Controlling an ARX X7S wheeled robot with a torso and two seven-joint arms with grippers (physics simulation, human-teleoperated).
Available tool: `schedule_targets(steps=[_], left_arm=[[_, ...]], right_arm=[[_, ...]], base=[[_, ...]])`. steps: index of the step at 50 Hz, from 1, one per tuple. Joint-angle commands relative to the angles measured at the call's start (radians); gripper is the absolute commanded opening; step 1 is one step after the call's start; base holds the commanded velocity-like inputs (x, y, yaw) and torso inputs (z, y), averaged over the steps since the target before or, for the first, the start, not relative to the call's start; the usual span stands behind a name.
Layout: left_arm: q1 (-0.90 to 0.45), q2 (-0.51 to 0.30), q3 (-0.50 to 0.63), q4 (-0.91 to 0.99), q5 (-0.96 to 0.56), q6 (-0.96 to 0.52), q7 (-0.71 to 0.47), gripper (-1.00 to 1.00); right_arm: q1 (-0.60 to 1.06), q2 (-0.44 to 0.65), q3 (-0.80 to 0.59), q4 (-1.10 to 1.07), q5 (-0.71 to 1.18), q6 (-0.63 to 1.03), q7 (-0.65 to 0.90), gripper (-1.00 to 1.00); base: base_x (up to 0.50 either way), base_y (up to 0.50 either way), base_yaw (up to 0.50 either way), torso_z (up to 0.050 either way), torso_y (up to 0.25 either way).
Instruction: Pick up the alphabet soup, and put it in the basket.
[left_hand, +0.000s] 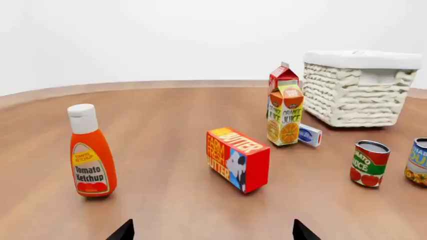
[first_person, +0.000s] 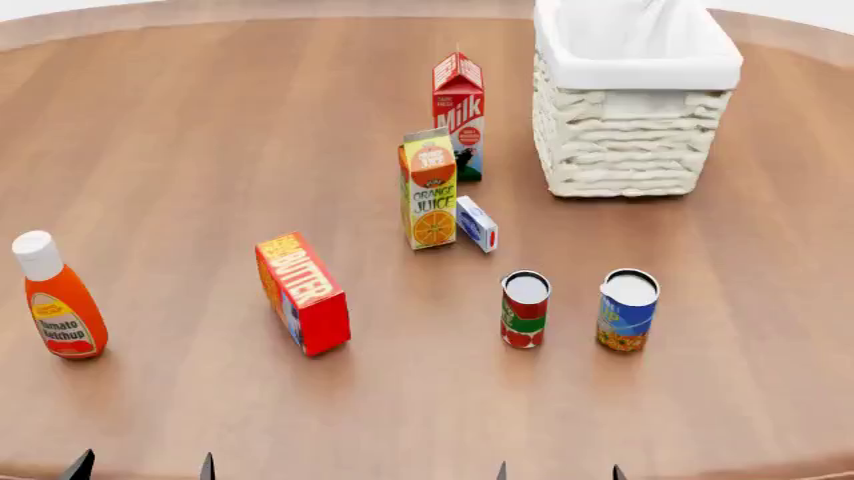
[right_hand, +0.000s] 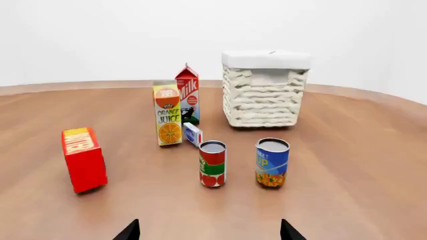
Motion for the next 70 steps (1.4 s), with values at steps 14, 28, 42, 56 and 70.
schedule_targets(steps=[14, 28, 42, 56, 70], left_arm=[[0.0, -0.051, 0.058, -0.009, -0.048, 0.013, -0.063, 1.0], [0.018, -0.068, 0.068, 0.004, -0.067, 0.09, -0.101, 1.0], [0.054, -0.077, 0.072, -0.001, -0.032, 0.275, -0.176, 1.0], [0.092, -0.095, 0.087, 0.012, -0.045, 0.397, -0.193, 1.0], [0.115, -0.112, 0.107, 0.022, -0.045, 0.459, -0.212, 1.0]], right_arm=[[-0.011, 0.051, -0.06, -0.011, 0.05, -0.016, 0.062, 1.0], [-0.031, 0.062, -0.07, -0.009, 0.024, -0.131, 0.152, 1.0], [-0.064, 0.077, -0.077, -0.026, 0.038, -0.24, 0.198, 1.0], [-0.079, 0.095, -0.09, -0.029, 0.071, -0.302, 0.206, 1.0], [-0.11, 0.111, -0.099, -0.038, 0.093, -0.402, 0.219, 1.0]], base=[[0.0, 0.0, 0.0, 0.0, 0.0], [0.0, 0.0, 0.0, 0.0, 0.0], [0.0, 0.0, 0.0, 0.0, 0.0], [0.0, 0.0, 0.0, 0.0, 0.0], [0.0, 0.0, 0.0, 0.0, 0.0]])
